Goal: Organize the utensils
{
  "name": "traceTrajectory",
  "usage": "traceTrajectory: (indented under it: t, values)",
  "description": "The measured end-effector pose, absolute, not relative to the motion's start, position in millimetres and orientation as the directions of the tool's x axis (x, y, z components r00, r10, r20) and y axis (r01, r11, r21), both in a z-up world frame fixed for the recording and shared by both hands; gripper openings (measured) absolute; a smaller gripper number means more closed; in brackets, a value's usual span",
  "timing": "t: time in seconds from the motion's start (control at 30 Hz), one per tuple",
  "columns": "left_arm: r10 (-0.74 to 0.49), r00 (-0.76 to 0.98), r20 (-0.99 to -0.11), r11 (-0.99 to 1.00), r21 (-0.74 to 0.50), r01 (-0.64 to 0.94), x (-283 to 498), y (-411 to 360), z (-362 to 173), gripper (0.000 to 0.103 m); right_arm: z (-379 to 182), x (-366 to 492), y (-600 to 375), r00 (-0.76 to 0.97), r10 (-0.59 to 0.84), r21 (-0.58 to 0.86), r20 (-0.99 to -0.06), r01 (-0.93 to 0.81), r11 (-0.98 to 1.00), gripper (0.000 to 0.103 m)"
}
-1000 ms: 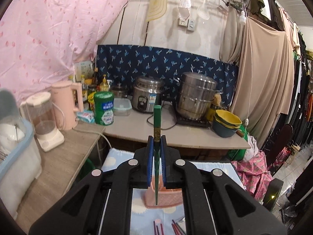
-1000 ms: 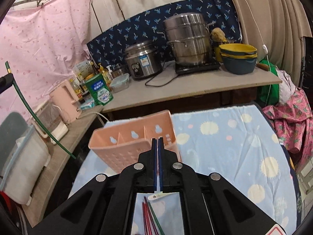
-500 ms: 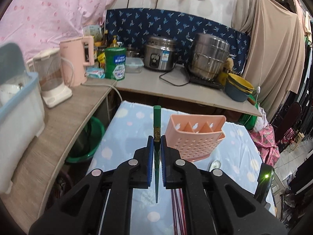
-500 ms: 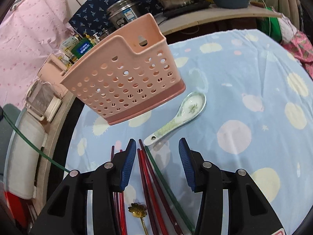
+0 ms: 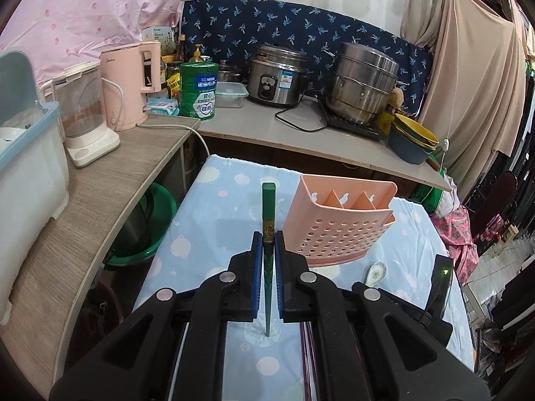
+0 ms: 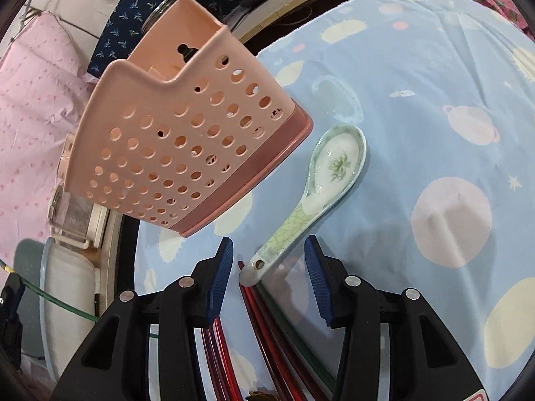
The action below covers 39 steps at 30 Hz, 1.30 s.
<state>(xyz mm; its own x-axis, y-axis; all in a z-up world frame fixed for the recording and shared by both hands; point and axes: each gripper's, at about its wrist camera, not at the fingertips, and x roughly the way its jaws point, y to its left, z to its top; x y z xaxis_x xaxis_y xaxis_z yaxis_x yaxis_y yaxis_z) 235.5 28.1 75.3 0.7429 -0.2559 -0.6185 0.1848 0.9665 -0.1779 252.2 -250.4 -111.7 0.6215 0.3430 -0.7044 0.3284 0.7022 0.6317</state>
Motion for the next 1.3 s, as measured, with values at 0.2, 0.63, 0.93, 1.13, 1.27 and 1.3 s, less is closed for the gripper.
traceTrajectory:
  t: [0.2, 0.63, 0.93, 1.13, 1.27, 1.3]
  values:
    - [-0.259, 0.739, -0.622, 0.966, -0.18, 0.187, 237, 28, 74, 0.007, -113, 249, -253, 0.605, 0.341, 0.618, -0.719, 0.334, 0.711, 0.016]
    - [-0.258, 0.763, -0.592, 0.966, -0.174, 0.192, 223, 24, 95, 0.007, -62, 195, -273, 0.66, 0.204, 0.505, -0.723, 0.304, 0.808, 0.007]
    - [-0.274, 0.818, -0.507, 0.961, -0.171, 0.216, 228, 12, 145, 0.007, 10, 194, -276, 0.754, 0.086, 0.378, -0.651, 0.225, 0.898, 0.005]
    - [-0.289, 0.854, -0.432, 0.956, -0.175, 0.235, 242, 3, 189, 0.007, 41, 207, -279, 0.798, 0.077, 0.363, -0.598, 0.184, 0.913, 0.005]
    - [-0.293, 0.88, -0.374, 0.955, -0.157, 0.252, 252, -10, 219, 0.007, 68, 226, -278, 0.829, 0.073, 0.353, -0.555, 0.155, 0.922, 0.004]
    - [-0.3, 0.883, -0.36, 0.953, -0.156, 0.259, 256, -14, 227, 0.007, 75, 233, -278, 0.836, 0.068, 0.346, -0.544, 0.15, 0.926, 0.004]
